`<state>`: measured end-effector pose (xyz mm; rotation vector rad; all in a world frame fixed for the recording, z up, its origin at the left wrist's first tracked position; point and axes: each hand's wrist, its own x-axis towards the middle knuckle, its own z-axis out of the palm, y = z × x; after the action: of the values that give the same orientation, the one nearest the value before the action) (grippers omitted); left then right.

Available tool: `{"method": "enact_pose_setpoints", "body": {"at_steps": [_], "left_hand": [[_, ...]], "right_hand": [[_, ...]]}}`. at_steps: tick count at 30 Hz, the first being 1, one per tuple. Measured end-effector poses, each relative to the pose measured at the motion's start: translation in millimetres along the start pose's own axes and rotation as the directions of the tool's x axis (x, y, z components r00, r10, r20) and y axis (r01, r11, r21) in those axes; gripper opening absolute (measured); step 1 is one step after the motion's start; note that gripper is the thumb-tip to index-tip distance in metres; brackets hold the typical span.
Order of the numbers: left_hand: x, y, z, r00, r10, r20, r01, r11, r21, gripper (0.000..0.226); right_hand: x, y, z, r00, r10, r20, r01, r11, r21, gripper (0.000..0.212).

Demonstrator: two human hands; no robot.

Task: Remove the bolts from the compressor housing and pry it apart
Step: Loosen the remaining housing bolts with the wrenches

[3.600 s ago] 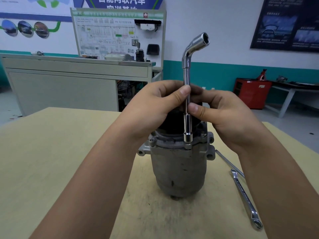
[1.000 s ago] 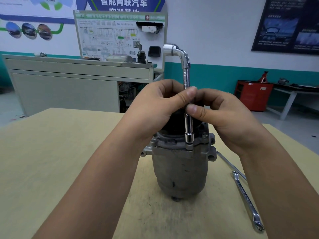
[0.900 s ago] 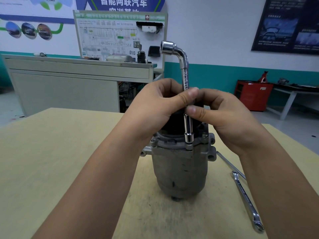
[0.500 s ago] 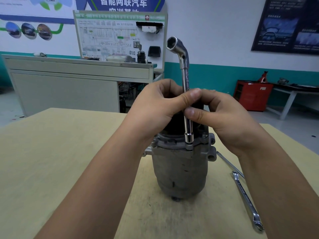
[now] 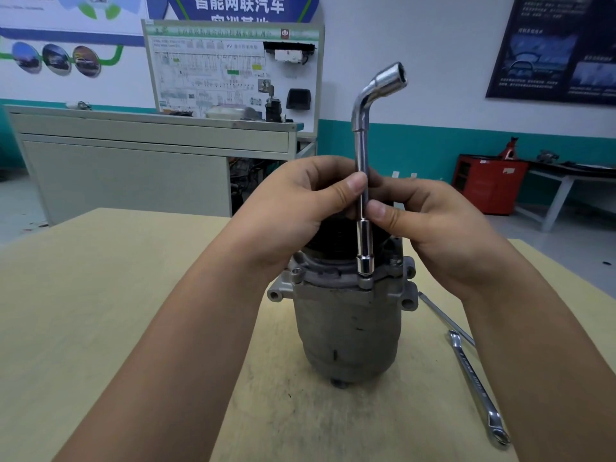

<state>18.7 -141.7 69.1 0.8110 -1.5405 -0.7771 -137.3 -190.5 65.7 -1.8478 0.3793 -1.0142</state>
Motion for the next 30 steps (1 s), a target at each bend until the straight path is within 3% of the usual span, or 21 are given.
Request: {"method": "enact_pose_setpoints", "body": {"at_steps": [6, 18, 24, 30], "left_hand": [[0.7, -1.8, 0.4, 0.999, -0.01, -0.045, 0.014, 0.995, 0.098, 0.009], [1.6, -2.2, 7.2, 0.988, -0.02, -0.156, 0.034, 0.995, 0.093, 0.017], [1.2, -1.3, 5.3, 0.996, -0.036, -0.082, 0.047, 0.991, 0.129, 0.021], [-1.4, 0.5, 1.2, 1.0, -0.018, -0.003, 0.018, 0.996, 0.085, 0.02]], "right_hand": [[0.1, 0.7, -2.2, 0.997, -0.001, 0.076, 0.003, 1.0, -0.016, 0.026], [-0.4, 0.0, 3.0, 0.999, -0.034, -0.035, 0.03, 0.992, -0.124, 0.037], [-0.8, 0.4, 2.4, 0.999, -0.035, -0.001, 0.035, 0.998, -0.051, 0.018], [-0.1, -1.2, 2.8, 1.0, -0.028, 0.006, 0.028, 1.0, -0.003, 0.027]]}}
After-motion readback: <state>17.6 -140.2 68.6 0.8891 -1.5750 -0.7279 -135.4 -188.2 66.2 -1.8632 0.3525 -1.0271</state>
